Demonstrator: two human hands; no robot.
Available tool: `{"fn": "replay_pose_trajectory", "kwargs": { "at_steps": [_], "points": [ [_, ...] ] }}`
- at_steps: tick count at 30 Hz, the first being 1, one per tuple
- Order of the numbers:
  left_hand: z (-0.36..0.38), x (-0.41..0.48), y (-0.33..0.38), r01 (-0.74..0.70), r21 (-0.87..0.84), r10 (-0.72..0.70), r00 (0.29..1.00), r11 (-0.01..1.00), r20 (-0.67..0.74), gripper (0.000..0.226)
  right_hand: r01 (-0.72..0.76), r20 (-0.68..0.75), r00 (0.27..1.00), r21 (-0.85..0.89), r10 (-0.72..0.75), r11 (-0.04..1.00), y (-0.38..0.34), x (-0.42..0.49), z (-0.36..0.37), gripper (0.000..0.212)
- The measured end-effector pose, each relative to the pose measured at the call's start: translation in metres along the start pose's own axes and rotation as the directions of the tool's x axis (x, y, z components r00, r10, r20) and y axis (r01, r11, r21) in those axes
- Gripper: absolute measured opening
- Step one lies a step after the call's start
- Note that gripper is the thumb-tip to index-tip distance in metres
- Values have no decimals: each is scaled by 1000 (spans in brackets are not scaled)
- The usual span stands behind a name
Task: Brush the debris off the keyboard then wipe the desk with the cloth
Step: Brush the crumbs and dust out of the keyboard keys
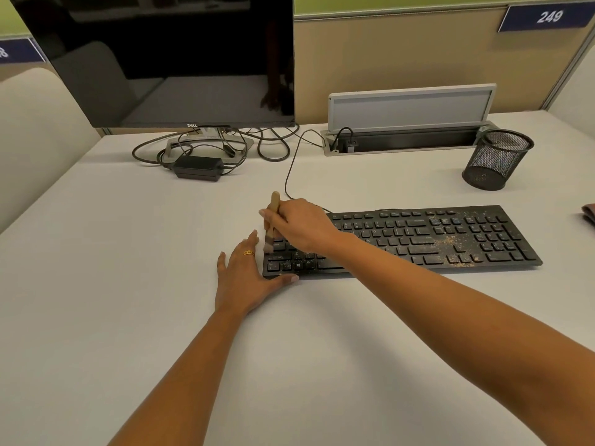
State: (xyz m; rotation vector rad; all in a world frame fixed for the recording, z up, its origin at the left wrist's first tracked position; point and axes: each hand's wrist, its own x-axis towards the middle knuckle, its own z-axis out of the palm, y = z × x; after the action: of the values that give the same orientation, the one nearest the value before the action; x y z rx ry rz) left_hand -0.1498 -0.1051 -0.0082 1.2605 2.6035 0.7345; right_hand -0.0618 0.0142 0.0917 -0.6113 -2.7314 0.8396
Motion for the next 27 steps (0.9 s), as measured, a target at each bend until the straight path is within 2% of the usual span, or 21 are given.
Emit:
{"fn": "replay_pose_trajectory", "kwargs": {
  "at_steps": [4, 10, 12, 15, 17, 20, 23, 27],
  "points": [
    [-2, -2, 2, 9, -17, -9, 1000, 1000, 1, 128, 71, 108, 992, -81, -62, 994, 6, -3, -7, 41],
    [-7, -6, 8, 21, -44, -20, 1000, 999, 20, 128, 179, 180, 976, -336, -123, 925, 8, -1, -24, 41],
    [-8, -7, 9, 14, -45, -13, 1000, 999, 13, 128, 166, 150, 981, -353, -119, 921, 10, 0, -26, 40],
    [-7, -6, 8, 13, -39, -12, 1000, 999, 12, 130, 104, 61, 994, -193, -94, 976, 12, 1, -23, 45],
    [-6, -5, 6, 11, -31, -10, 1000, 999, 13, 134, 87, 67, 995, -120, -80, 989, 12, 0, -17, 46],
    [-6, -6, 7, 14, -39, -14, 1000, 999, 6, 135, 96, 95, 992, -185, -79, 978, 15, -1, -10, 46],
    [-8, -7, 10, 13, -53, -12, 1000, 999, 4, 129, 44, 14, 999, -285, -42, 957, 20, -2, -14, 51],
    [-9, -8, 10, 19, -59, -19, 1000, 998, 6, 129, -14, -111, 994, -311, -21, 950, 16, -6, -10, 49]
  ]
}}
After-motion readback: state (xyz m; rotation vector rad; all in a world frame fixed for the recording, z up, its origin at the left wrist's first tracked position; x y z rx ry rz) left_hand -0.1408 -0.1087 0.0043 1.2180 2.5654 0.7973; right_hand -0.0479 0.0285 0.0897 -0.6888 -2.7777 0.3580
